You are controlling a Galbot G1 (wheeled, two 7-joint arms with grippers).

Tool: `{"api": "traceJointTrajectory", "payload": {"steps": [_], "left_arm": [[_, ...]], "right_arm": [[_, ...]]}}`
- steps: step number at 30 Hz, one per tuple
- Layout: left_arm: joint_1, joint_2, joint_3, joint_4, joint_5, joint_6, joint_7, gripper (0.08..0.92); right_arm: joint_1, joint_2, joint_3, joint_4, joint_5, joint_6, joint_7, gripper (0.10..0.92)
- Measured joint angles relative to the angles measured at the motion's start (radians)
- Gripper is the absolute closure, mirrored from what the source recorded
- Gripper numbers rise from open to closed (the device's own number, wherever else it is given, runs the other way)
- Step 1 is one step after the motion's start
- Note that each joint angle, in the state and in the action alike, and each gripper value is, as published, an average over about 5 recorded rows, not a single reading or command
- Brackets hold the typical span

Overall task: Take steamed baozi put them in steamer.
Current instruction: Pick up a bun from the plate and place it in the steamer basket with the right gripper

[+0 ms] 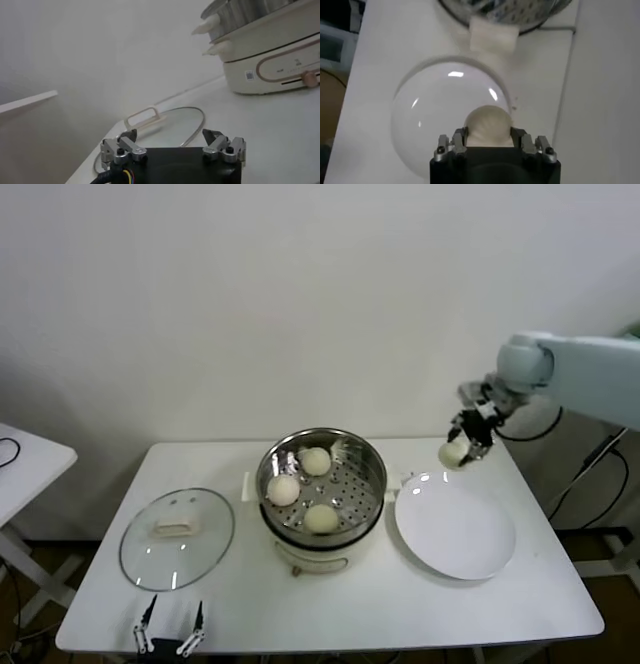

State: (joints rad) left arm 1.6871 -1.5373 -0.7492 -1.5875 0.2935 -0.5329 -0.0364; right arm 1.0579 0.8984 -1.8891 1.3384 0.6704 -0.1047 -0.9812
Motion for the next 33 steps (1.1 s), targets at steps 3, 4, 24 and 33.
{"api": "traceJointTrajectory", "payload": {"steps": [3,4,24,33], "left_arm": [[-0.004,0.003,0.001,0.001,-0.001,0.0,0.001,0.177],[-0.006,0.003,0.001,0.001,-0.001,0.0,0.001,0.177],[-0.029,0.005,-0.019,0.002,-0.003,0.007,0.015,0.177],[-0.039,0.006,-0.022,0.016,-0.005,0.006,0.018,0.177]], "right_arm": [[0.057,0.034,-0.004,0.048,0.062,-0.02,0.004,0.431],[0.071,0.046,-0.002,0.061,0.08,-0.028,0.007,0.431],[-0.111,0.291,0.092,0.024,0.109,-0.134,0.115,0.414],[-0.242,0.344,0.116,-0.059,0.049,-0.141,0.13,0.4]]}}
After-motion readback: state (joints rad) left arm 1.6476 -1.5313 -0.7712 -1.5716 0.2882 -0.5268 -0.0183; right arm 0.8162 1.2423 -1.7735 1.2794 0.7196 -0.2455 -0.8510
